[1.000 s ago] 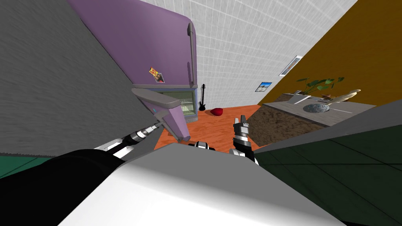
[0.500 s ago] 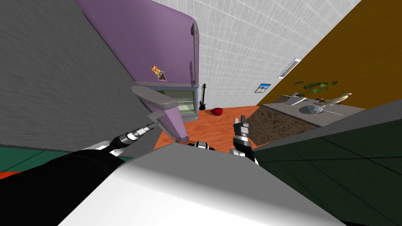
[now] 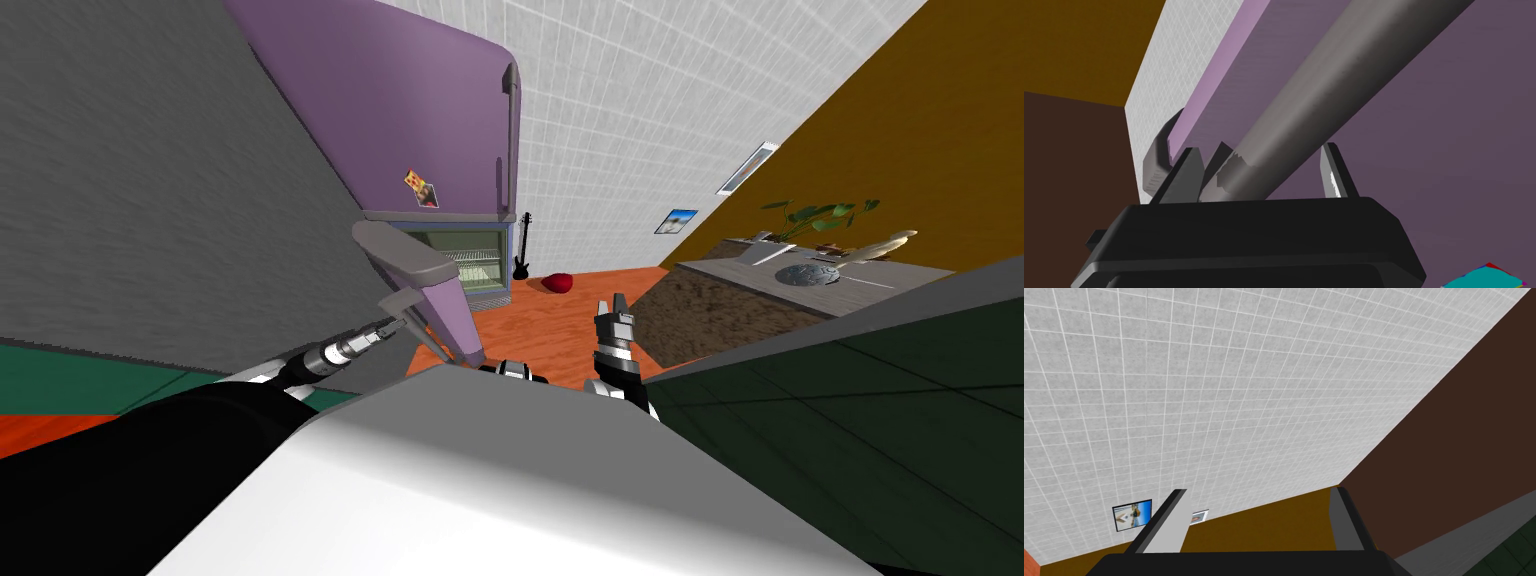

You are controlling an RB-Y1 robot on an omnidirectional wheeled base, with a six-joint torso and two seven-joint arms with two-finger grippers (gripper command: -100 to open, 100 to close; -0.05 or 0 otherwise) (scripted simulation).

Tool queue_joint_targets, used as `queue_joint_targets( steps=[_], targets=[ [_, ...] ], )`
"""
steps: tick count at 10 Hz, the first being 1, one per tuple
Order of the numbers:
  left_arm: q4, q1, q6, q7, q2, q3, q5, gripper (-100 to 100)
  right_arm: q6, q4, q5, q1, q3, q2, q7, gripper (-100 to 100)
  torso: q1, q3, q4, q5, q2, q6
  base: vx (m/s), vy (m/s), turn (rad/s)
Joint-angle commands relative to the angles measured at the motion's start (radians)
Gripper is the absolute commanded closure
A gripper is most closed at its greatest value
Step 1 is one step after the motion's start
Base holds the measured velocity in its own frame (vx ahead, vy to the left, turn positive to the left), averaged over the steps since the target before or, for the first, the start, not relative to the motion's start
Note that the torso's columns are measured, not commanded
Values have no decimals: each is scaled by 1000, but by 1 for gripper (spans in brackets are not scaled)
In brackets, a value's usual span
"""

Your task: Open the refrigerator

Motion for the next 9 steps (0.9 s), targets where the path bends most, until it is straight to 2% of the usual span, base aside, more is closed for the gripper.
queue_joint_targets(
  steps=[1,2,7,8,9],
  targets=[
    [-26,14,-47,-12,15,2,-3,100,0,0,0,0,0,0,0,0,-2,-4,-1,-2,-5,1,-155,258,20],
    [-44,28,-74,-21,25,-5,-11,100,0,0,0,0,0,0,0,0,-3,-5,-2,-2,-6,2,-145,286,15],
    [-82,55,-127,-38,45,-19,-27,100,0,0,0,0,0,0,0,0,-6,-9,-1,-6,-7,4,-84,214,13],
    [-92,84,-127,-20,76,-9,-18,-100,0,0,0,0,0,0,0,0,-6,-9,0,-6,-8,4,-33,81,134],
    [-103,98,-133,-6,100,9,-1,-100,0,0,0,0,0,0,0,0,-13,-8,-5,-2,-12,2,35,-36,189]
  ],
)
